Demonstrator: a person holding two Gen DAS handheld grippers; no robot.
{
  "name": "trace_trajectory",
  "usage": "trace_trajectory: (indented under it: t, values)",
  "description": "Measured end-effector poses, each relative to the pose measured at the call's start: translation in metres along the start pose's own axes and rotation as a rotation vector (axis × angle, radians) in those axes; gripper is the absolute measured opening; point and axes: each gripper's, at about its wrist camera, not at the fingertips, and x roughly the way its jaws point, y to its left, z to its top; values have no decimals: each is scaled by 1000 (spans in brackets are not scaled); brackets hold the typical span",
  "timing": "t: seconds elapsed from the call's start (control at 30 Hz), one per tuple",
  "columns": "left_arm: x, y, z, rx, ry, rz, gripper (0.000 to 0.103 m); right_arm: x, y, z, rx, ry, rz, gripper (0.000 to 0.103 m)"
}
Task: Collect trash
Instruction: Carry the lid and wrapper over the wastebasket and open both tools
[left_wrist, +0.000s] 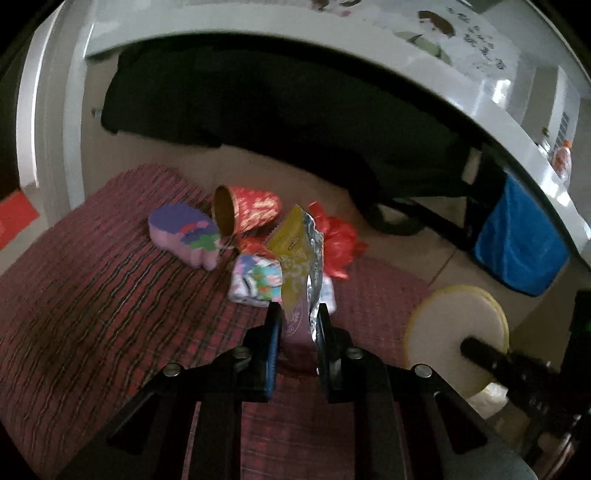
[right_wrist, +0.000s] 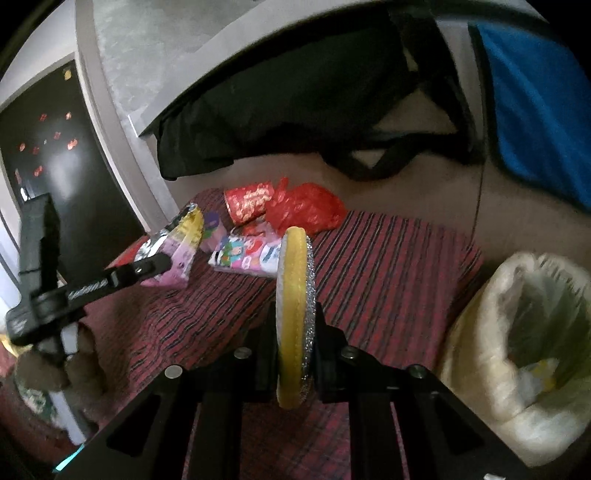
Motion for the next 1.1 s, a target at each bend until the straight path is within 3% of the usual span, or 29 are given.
trace_trajectory:
  t: [0.1,0.33,0.47,0.57,0.8,0.93,1.1]
  values:
    - [-9,-29,-2,60,-67,25,18,-15,-8,7,-17,-34,-21,14]
    - [-19,-102,-6,178,-140,-7,18,-52,-39,25,17,-129,-43,14]
    - [-15,-137,-10,230,-116,-59,18,-73,-55,29,15,-161,-113,14]
    - [-13,-147,-8,190,-96,-103,18,-87,-70,33,8,-171,-160,14]
    - [-2,-190,-7,248,-111,-187,18,-111,-96,27,61,-251,-205,14]
    - [2,-217,-4,322,-134,-201,18,-124,-106,21,81,-279,-235,14]
    - [6,-229,-2,320,-140,-191,18,-134,-125,17,110,-285,-273,14]
